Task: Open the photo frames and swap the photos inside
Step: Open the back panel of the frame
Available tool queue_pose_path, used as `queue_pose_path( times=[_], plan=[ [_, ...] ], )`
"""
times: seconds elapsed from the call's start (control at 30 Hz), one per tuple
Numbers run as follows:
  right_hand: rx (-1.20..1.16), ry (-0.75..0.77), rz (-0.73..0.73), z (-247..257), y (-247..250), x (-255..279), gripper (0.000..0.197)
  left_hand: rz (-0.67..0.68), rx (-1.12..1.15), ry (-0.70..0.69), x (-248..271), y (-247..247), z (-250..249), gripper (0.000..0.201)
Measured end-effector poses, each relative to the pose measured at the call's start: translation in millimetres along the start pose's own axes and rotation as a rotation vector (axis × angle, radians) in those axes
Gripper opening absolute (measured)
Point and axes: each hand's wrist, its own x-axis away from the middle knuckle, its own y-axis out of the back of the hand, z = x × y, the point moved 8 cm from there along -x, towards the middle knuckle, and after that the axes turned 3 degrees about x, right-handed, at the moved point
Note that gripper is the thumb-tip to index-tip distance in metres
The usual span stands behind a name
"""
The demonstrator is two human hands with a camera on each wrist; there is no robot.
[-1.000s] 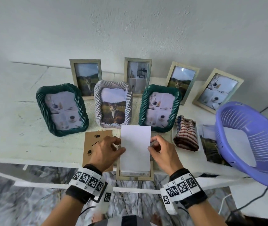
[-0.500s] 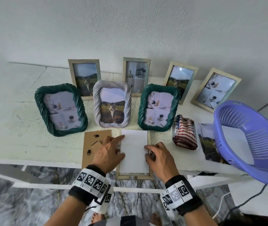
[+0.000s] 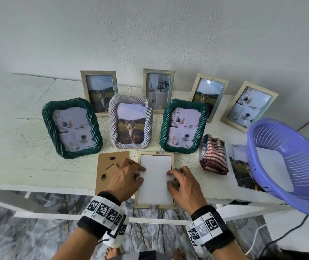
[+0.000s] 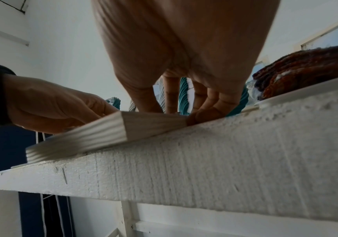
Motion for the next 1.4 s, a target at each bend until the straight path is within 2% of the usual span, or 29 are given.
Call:
queue_pose_path(
  times=[0.07, 0.2, 0.3, 0.4, 0.47, 0.57, 0.63, 0.7, 0.8, 0.9, 0.97, 1.03, 1.13, 1.23, 1.4],
  plan=[
    [-0.004, 0.004, 0.01, 0, -1, 1, 0.043, -0.013, 0.005, -0.003, 0, 0, 0, 0.038],
    [-0.019, -0.013, 0.005, 0, 0, 2, 0.042, -0.051, 0.05, -0.01, 0, 5, -1, 0.037],
    [0.066, -0.023, -0.098, 8, 8, 2, 0.037, -0.182, 0.059, -0.057, 4, 24, -1, 0.028],
    [0.103, 0.085, -0.205, 42, 12, 0, 0.03, -0.345, 0.076, -0.012, 15, 47, 17, 0.02],
    [0.038, 0.168, -0.153, 70, 5, -7, 0.03, -0.416, 0.078, 0.071, 24, 58, 36, 0.02],
    [-0.086, 0.226, 0.033, 107, -13, -20, 0.036, -0.448, 0.067, 0.199, 38, 65, 59, 0.023],
    [-0.02, 0.239, 0.146, 127, -28, -27, 0.04, -0.45, 0.072, 0.271, 47, 69, 71, 0.023],
    [0.073, 0.213, 0.251, 137, -41, -32, 0.038, -0.444, 0.102, 0.286, 53, 70, 78, 0.021],
    [0.14, 0.194, 0.281, 143, -49, -40, 0.016, -0.435, 0.139, 0.271, 56, 71, 80, 0.017],
    [0.184, 0.167, 0.292, 145, -53, -44, 0.013, -0.429, 0.162, 0.29, 55, 72, 81, 0.016],
    [0.156, 0.171, 0.283, 148, -55, -47, 0.012, -0.413, 0.191, 0.313, 54, 75, 83, 0.017],
    [0.091, 0.164, 0.278, 148, -55, -47, 0.026, -0.41, 0.268, 0.362, 55, 80, 87, 0.017],
    [-0.023, 0.148, 0.159, 142, -37, -45, 0.031, -0.421, 0.42, 0.393, 59, 89, 92, 0.014],
    [-0.14, 0.132, 0.028, 129, -15, -39, 0.026, -0.424, 0.524, 0.346, 59, 93, 83, 0.021],
    [-0.204, 0.087, -0.117, 91, 14, -17, 0.019, -0.347, 0.58, 0.229, 48, 75, 43, 0.027]
  ],
)
